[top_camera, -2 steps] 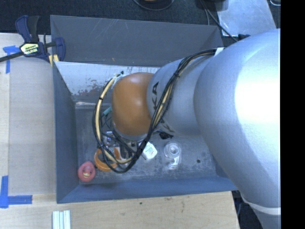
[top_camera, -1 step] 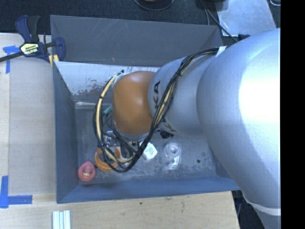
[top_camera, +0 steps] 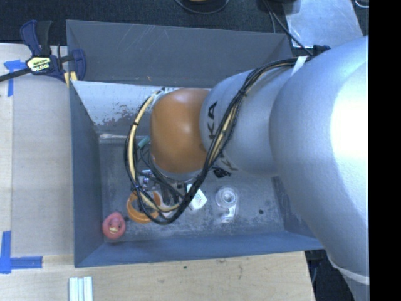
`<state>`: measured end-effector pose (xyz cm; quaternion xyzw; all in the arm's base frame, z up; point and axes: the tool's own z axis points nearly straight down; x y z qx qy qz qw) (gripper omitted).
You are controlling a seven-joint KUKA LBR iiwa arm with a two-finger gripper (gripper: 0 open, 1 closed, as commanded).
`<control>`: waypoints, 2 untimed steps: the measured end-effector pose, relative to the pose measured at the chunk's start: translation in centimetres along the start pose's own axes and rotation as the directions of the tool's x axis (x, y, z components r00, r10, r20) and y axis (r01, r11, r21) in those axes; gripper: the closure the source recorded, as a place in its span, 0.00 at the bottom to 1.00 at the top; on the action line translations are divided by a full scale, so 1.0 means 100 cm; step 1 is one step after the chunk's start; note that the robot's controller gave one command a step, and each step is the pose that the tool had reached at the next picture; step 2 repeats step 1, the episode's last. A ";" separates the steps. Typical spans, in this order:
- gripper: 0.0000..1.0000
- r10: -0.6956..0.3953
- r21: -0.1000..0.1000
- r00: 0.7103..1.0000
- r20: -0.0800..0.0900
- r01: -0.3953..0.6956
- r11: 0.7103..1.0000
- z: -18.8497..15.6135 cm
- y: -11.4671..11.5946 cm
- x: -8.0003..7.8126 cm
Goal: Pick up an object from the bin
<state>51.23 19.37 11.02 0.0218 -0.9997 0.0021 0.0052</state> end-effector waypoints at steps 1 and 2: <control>1.00 -0.008 -0.002 1.000 0.006 0.008 1.000 -0.020 0.000 -0.001; 1.00 -0.008 -0.002 1.000 0.006 0.008 1.000 -0.020 0.000 -0.001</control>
Offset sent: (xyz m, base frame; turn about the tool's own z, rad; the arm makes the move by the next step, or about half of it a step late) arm -0.0002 -0.0001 0.0502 0.0000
